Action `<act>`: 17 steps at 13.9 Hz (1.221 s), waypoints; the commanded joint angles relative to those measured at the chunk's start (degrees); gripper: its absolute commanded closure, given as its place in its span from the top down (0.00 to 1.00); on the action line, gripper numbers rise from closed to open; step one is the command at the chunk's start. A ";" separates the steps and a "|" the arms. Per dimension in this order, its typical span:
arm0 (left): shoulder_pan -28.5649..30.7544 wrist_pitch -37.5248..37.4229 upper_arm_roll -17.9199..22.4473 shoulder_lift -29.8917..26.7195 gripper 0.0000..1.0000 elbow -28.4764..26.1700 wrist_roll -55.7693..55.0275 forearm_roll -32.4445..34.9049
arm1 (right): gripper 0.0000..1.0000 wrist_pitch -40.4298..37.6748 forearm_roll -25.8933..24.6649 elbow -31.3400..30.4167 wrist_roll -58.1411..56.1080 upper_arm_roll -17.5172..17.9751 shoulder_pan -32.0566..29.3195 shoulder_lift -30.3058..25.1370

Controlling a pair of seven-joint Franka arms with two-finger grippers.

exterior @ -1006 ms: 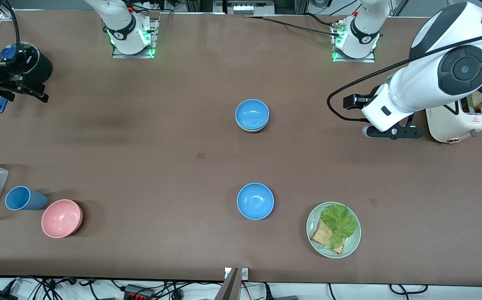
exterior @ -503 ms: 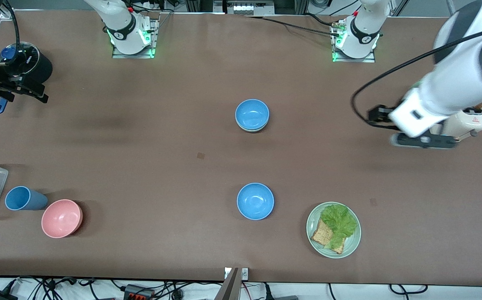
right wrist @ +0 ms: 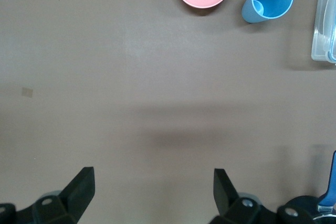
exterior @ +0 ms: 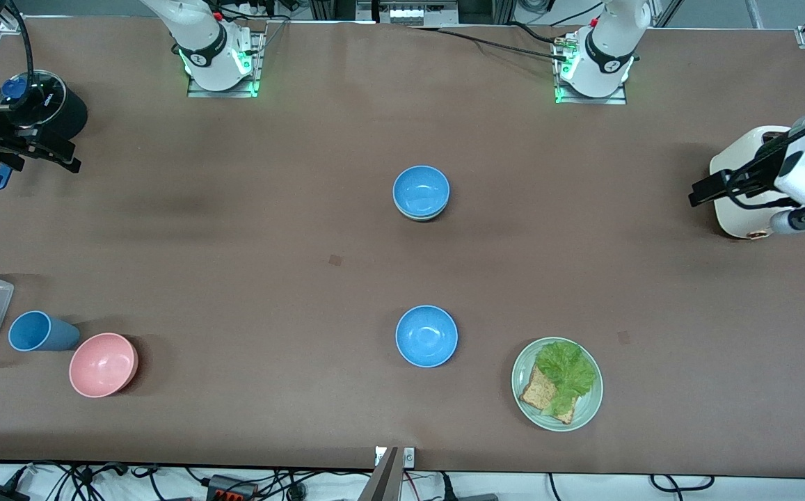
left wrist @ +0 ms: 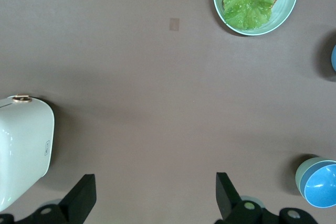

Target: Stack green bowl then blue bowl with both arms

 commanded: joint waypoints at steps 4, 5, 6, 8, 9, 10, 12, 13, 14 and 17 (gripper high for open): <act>-1.36 -1.94 1.22 -4.06 1.00 -2.49 0.49 -1.07 | 1.00 0.50 -0.52 -0.46 -0.74 1.03 -1.05 -0.31; -1.45 -2.30 0.87 -3.97 1.00 -2.41 0.40 -1.07 | 1.00 0.59 -0.52 -0.46 -0.74 0.95 -1.05 -0.31; -1.45 -2.30 0.78 -3.97 1.00 -2.23 0.40 -1.07 | 1.00 0.50 -0.52 -0.46 -0.74 0.95 -1.05 -0.31; -1.45 -2.30 0.69 -3.88 1.00 -2.23 0.40 -1.07 | 1.00 0.33 -0.52 0.24 -0.74 1.03 -1.05 -0.23; -1.45 -2.30 0.69 -3.88 1.00 -2.23 0.49 -1.07 | 1.00 0.24 -0.52 0.24 -0.74 0.95 -1.13 -0.14; -1.45 -2.39 0.69 -3.88 1.00 -2.23 0.49 -1.07 | 1.00 0.24 -0.52 0.33 -0.74 0.95 -1.05 -0.14; -1.27 -2.47 0.78 -3.88 1.00 -2.23 0.58 -1.16 | 1.00 0.24 -0.52 0.33 -0.74 0.95 -1.05 -0.14; -1.36 -2.47 0.78 -3.88 1.00 -2.23 0.58 -1.16 | 1.00 0.15 -0.52 0.33 -0.74 1.03 -1.05 -0.14; -1.45 -2.56 0.69 -3.88 1.00 -2.23 0.49 -1.16 | 1.00 0.15 -0.52 0.42 -0.74 1.03 -1.05 -0.14; -1.80 -2.47 0.60 -3.88 1.00 -2.05 0.58 -0.98 | 1.00 -0.02 -0.52 0.59 -0.83 1.03 -0.96 -0.14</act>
